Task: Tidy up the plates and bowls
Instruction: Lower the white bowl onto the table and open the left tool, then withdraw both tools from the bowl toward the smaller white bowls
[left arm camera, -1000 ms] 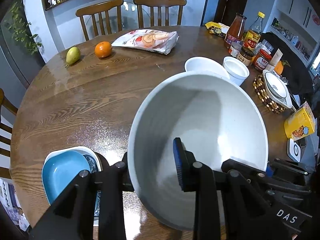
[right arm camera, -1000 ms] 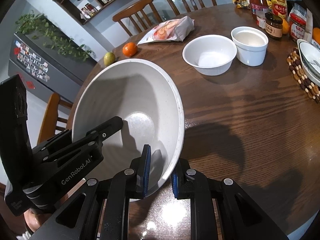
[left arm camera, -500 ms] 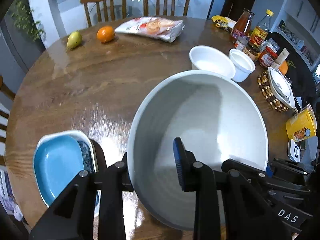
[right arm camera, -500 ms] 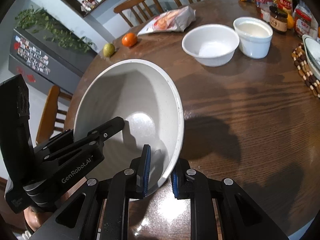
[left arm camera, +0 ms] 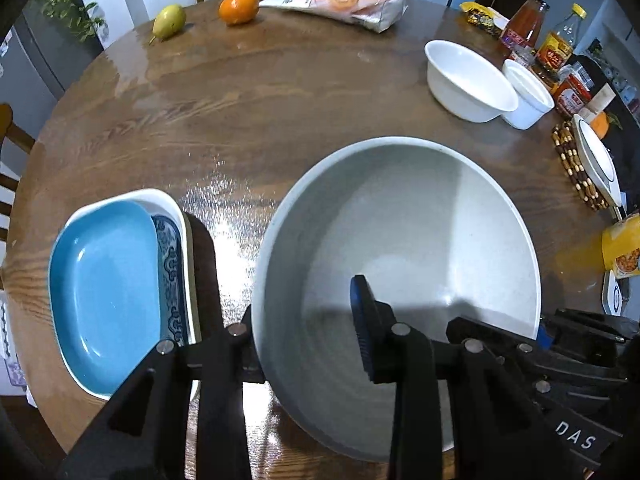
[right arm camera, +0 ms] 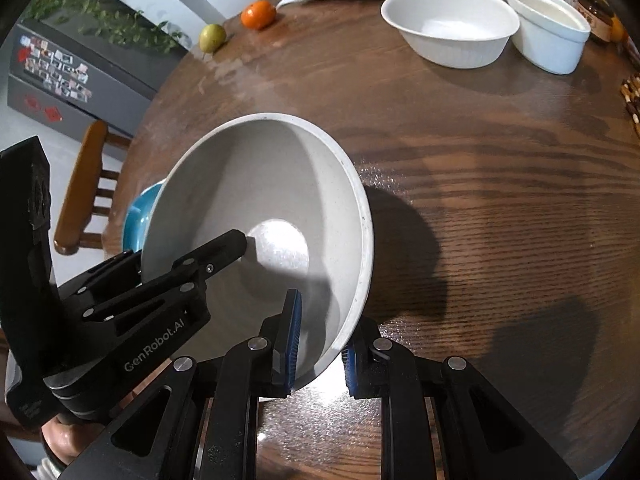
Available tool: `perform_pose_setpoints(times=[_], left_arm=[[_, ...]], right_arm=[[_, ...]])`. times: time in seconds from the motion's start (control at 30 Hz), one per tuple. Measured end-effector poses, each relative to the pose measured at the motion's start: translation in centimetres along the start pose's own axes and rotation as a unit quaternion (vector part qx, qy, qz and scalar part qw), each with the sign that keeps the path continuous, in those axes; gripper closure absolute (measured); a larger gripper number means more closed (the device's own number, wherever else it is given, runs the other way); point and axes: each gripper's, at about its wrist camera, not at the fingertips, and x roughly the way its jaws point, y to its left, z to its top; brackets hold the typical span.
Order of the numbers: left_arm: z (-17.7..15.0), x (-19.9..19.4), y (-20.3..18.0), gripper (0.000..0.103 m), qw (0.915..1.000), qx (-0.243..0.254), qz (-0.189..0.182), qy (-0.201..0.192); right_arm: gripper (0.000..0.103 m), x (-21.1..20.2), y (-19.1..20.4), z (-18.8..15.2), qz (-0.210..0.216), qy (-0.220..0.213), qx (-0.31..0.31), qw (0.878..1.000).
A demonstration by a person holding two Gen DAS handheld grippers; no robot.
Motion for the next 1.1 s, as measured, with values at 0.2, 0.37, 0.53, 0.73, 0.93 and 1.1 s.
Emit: perform_pose_setpoints(times=[0.2,0.37,0.53,0.73,0.93,1.1], left_arm=[[0.1,0.2,0.3,0.070,0.9999,-0.009,0.003,0.002],[-0.1,0.0,0.6,0.051,0.9997,-0.014,0.017,-0.004],[-0.2,-0.8,1.1,0.048,0.9993,-0.020,0.026,-0.017],[0.0,-2.1,1.4,0.040,0.9986,-0.022,0.032,-0.036],[0.3,-3.0,0.9,0.037,0.9981,-0.014,0.034,-0.050],[0.4,-3.6,0.2,0.027,0.9979,-0.005,0.032,-0.057]], right_arm=[[0.083,0.5,0.6,0.4,-0.010,0.001,-0.012,1.000],[0.077,0.2,0.6,0.7,-0.025,-0.005,-0.016,1.000],[0.065,-0.5,0.7,0.9,-0.025,-0.020,-0.015,0.999],[0.064,-2.0,0.7,1.1,-0.023,-0.043,-0.012,0.999],[0.064,-3.2,0.5,1.2,-0.013,-0.063,0.003,0.998],[0.060,-4.6,0.1,1.0,-0.003,-0.085,0.011,0.996]])
